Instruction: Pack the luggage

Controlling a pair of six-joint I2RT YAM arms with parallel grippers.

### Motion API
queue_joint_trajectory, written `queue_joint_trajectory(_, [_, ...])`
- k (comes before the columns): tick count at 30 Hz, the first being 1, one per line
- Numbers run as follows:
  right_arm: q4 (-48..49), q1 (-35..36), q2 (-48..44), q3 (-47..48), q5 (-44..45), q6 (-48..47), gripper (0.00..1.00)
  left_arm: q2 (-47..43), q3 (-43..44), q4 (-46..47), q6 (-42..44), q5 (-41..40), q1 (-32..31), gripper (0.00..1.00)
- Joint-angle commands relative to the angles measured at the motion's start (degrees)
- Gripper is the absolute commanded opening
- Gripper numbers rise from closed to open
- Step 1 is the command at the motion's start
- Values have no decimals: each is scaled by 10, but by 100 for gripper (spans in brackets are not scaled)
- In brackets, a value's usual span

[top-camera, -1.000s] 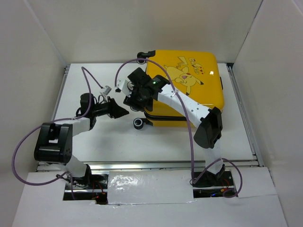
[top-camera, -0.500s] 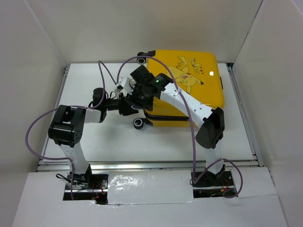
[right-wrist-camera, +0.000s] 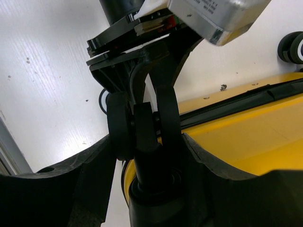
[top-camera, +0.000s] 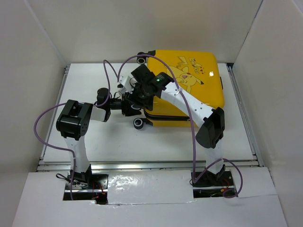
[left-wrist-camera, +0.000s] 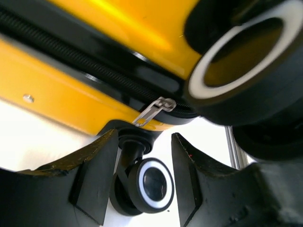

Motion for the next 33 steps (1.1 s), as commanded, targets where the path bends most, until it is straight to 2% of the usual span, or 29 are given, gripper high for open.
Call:
queue_joint_trajectory(1, [42, -7, -51, 57, -2, 32, 0, 8, 4, 103, 3, 24, -11, 60])
queue_joint_trajectory(8, [48, -9, -51, 47, 7, 36, 0, 37, 39, 131, -16, 47, -17, 59])
queue_joint_trajectory(17, [49, -11, -41, 48, 8, 45, 0, 36, 24, 215, -74, 51, -22, 53])
queue_joint_trajectory(24, [50, -12, -37, 50, 10, 49, 0, 56, 28, 262, -121, 60, -25, 30])
queue_joint_trajectory(33, [53, -15, -39, 47, 10, 51, 0, 52, 17, 258, -131, 45, -22, 5])
